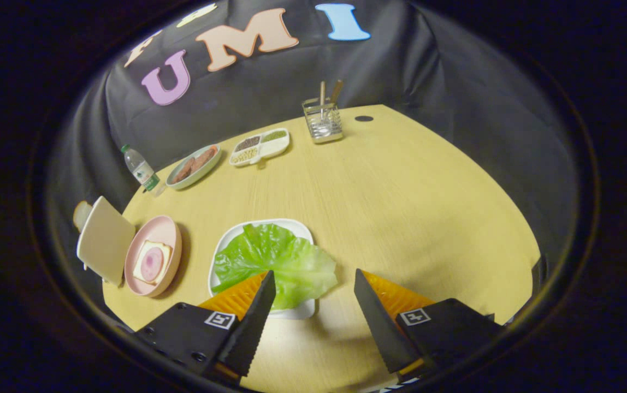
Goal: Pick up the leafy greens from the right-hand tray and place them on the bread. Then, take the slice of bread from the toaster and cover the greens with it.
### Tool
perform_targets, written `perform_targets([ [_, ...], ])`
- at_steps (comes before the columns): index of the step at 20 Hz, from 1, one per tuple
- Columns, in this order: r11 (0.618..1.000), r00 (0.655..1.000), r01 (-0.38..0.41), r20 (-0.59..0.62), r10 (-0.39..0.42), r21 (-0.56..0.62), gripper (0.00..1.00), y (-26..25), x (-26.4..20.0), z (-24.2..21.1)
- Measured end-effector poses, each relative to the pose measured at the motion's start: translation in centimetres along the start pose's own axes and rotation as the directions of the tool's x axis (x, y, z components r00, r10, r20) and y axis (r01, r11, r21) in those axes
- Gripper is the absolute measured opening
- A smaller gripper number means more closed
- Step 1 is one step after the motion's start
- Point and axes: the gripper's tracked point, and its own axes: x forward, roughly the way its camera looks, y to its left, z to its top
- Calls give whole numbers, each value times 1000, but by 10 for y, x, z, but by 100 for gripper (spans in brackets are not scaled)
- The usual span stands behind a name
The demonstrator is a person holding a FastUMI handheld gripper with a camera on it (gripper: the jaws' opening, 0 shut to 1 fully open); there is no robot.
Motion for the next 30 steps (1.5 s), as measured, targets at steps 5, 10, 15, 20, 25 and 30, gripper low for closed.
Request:
perform_targets([
  [5,999,998,-28,-47,29,15,91,-1,18,0],
  [10,999,997,-32,-65,34,28,58,1,21,2],
  [15,997,997,-23,-73,29,74,21,5,15,6],
  [20,996,998,-38,-52,42,77,6,18,4,17],
  [25,994,996,-71,-53,75,79,6,41,-15,22],
  [30,978,989,-131,-39,139,165,6,70,-39,35],
])
